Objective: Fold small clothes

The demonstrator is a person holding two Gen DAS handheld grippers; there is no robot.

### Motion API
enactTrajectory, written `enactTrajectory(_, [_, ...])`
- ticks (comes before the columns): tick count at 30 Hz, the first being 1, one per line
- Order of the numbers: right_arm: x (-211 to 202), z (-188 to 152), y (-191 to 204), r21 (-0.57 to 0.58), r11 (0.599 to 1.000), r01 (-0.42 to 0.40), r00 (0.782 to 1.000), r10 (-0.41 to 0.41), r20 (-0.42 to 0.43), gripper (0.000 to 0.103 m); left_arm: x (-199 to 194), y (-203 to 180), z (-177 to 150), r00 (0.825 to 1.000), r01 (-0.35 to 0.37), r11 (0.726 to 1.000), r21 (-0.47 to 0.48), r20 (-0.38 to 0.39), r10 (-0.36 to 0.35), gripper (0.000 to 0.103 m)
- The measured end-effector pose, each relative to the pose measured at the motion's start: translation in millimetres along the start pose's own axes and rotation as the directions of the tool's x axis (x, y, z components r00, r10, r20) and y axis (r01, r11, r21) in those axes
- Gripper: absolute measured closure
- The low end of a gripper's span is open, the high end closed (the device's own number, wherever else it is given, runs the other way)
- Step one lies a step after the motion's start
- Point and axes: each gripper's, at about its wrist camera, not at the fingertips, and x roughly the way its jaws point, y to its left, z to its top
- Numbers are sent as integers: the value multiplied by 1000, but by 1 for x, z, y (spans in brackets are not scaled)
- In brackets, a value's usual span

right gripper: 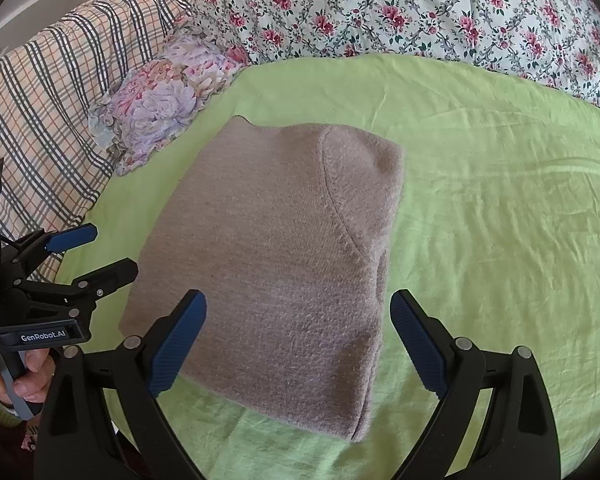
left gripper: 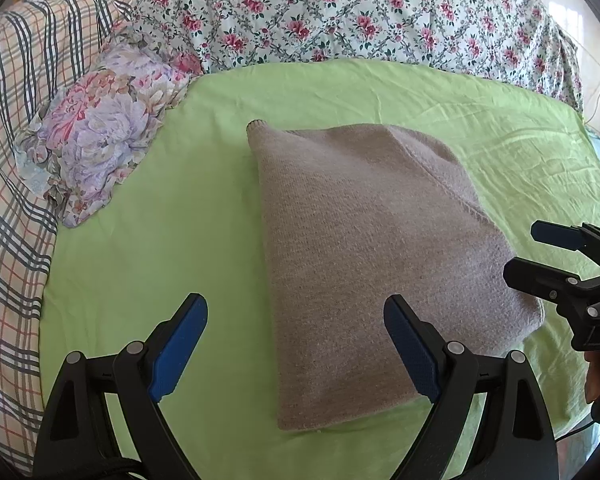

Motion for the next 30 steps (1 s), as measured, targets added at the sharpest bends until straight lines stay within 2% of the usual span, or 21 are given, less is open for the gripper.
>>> enactTrajectory(30, [0,4,2,-6,1000,1,1000,-1,2,10,3,1,5,1000,0,1000,5,-4,1,12])
